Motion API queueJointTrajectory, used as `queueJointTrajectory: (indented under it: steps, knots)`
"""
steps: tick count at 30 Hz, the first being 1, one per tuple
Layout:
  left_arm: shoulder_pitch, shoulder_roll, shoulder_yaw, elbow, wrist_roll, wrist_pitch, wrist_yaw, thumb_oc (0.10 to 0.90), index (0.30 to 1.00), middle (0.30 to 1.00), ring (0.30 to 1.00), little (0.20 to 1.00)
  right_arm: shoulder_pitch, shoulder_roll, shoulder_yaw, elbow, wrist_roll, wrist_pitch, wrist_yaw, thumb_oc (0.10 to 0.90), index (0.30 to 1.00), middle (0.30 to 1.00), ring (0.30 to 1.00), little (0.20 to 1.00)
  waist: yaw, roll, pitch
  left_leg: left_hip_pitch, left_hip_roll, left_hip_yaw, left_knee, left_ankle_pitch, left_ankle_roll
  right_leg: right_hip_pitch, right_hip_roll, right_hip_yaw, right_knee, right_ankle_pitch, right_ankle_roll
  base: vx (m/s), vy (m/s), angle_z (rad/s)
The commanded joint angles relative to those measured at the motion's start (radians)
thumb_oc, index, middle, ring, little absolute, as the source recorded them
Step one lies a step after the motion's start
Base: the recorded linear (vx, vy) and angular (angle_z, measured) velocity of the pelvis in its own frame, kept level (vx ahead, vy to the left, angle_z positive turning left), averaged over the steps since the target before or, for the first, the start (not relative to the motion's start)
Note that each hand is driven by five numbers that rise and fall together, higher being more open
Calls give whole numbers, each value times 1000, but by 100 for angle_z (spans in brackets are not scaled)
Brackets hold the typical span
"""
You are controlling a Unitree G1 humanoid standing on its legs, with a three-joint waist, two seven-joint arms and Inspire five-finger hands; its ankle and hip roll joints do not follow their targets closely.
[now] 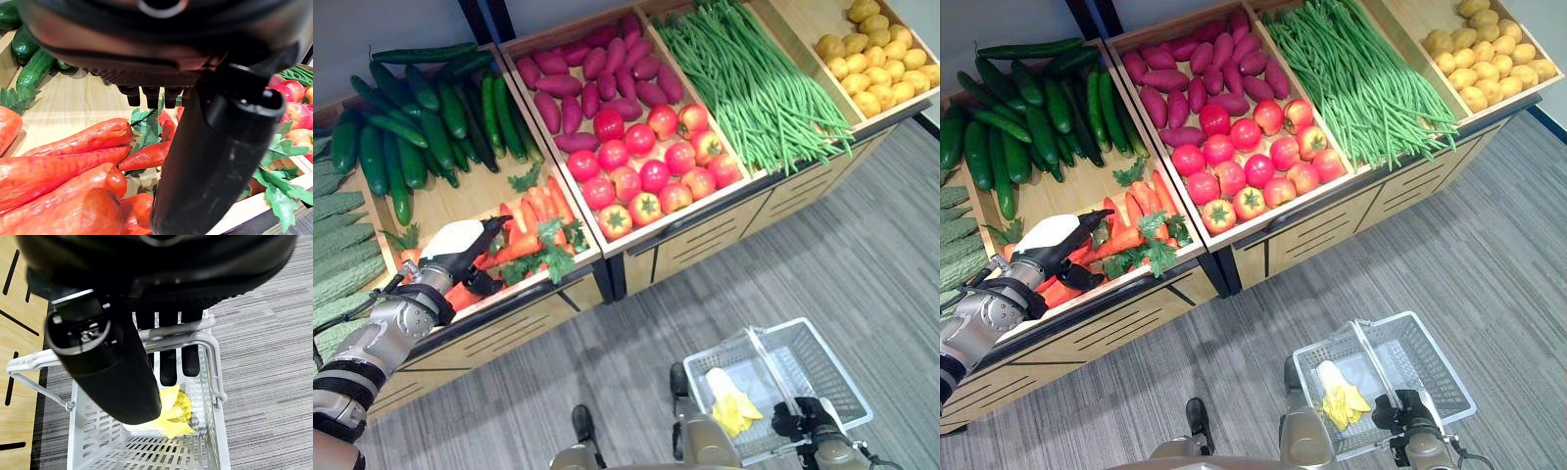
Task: Get the vegetables into the basket
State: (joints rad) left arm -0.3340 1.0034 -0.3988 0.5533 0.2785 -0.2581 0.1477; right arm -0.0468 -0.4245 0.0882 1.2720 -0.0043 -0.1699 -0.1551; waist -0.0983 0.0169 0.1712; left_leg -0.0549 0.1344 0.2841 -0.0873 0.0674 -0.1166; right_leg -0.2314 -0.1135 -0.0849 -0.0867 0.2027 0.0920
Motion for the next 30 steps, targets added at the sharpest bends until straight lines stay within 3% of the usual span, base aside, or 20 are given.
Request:
queueJointTrajectory:
  steps: [1, 4, 5, 6, 10, 23, 30]
  knots:
    - [-137, 39, 122, 5, 4, -16, 79, 900, 1000, 1000, 1000, 1000, -13, -69, 13, 8, -16, -34, -47, 400, 300, 300, 300, 300, -10, -35, -37, -54, 31, -47, 0, 49, -37, 46, -89, -9, 1, -24, 111, 0, 0, 0]
    - [-138, 31, 119, 5, 5, -19, 86, 900, 1000, 1000, 1000, 1000, -13, -68, 17, 5, -17, -35, -46, 400, 300, 300, 300, 300, -12, -34, -38, -52, 32, -44, 0, 50, -38, 46, -88, -7, 1, -24, 111, 0, 0, 0]
    - [-139, 27, 113, -1, 21, -15, 93, 496, 435, 435, 435, 435, -14, -67, 19, 0, -17, -36, -46, 400, 300, 300, 300, 300, -14, -34, -37, -51, 32, -43, 0, 49, -37, 46, -88, -5, 1, -24, 111, 0, 0, 0]
    - [-139, 26, 108, 0, 31, -14, 98, 400, 300, 300, 300, 300, -15, -67, 19, 0, -17, -36, -48, 400, 300, 300, 300, 300, -14, -34, -37, -50, 32, -42, 0, 49, -37, 46, -88, -5, 1, -24, 111, 0, 0, 0]
    - [-118, 11, 86, 21, 132, 1, 136, 400, 300, 300, 300, 300, -20, -59, 18, 6, -14, -40, -55, 400, 300, 300, 300, 300, -13, -37, -33, -62, 28, -42, 0, 49, -35, 32, -89, -3, 0, -17, 112, 0, 0, 0]
    - [-111, -1, 87, 61, 206, 28, 205, 400, 300, 300, 300, 300, -25, -51, 27, 16, -20, -46, -73, 400, 300, 300, 300, 300, -10, -42, -35, -59, 27, -36, 0, 48, -35, 32, -91, 4, -1, -18, 113, 0, 0, 0]
    - [-118, -36, 234, 20, 131, 38, 326, 400, 300, 300, 300, 300, -24, -37, 32, 25, -26, -42, -84, 400, 300, 300, 300, 300, -4, -46, -50, -40, 31, -40, 0, 42, -37, 54, -89, -1, 1, -31, 108, 6, -1, 0]
